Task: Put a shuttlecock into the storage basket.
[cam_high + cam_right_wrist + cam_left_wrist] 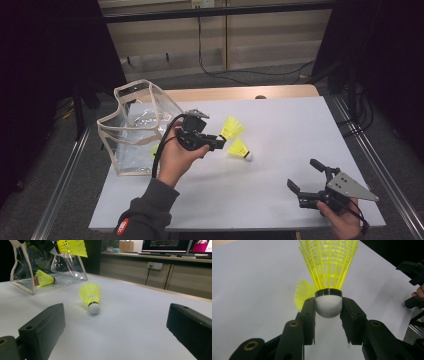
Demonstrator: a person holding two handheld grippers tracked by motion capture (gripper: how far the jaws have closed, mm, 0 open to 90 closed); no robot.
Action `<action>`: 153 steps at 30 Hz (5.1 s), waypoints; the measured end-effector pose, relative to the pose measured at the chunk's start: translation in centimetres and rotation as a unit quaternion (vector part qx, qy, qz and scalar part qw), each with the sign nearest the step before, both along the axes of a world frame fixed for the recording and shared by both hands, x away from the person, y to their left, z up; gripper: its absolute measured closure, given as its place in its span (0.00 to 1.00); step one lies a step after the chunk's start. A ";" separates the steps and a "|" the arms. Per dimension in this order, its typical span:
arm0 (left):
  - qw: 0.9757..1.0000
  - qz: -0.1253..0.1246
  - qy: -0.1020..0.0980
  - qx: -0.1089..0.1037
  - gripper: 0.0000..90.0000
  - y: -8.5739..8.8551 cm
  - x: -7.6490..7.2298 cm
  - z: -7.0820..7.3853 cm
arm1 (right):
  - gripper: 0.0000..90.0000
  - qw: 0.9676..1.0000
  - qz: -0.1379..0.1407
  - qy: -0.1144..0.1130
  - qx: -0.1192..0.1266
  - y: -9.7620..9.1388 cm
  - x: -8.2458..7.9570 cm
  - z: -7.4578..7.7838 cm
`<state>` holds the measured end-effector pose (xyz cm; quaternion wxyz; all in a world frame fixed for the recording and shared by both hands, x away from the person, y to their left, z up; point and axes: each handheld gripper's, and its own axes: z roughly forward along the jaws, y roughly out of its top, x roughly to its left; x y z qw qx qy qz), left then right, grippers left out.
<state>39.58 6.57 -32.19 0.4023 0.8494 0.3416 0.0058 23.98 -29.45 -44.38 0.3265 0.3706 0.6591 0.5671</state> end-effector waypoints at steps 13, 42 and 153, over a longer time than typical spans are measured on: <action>1.000 0.009 -0.001 0.002 0.72 0.3 0.6 0.9 | 0.02 1.000 0.000 0.000 -0.001 0.0 0.0 0.0; 1.000 0.026 0.006 0.005 0.72 1.1 1.4 3.1 | 0.02 1.000 -0.001 -0.002 -0.002 -0.1 -0.1 0.1; 0.991 0.132 -0.018 0.000 0.72 8.4 4.0 10.3 | 0.02 1.000 -0.005 -0.004 -0.002 -0.3 -0.2 0.2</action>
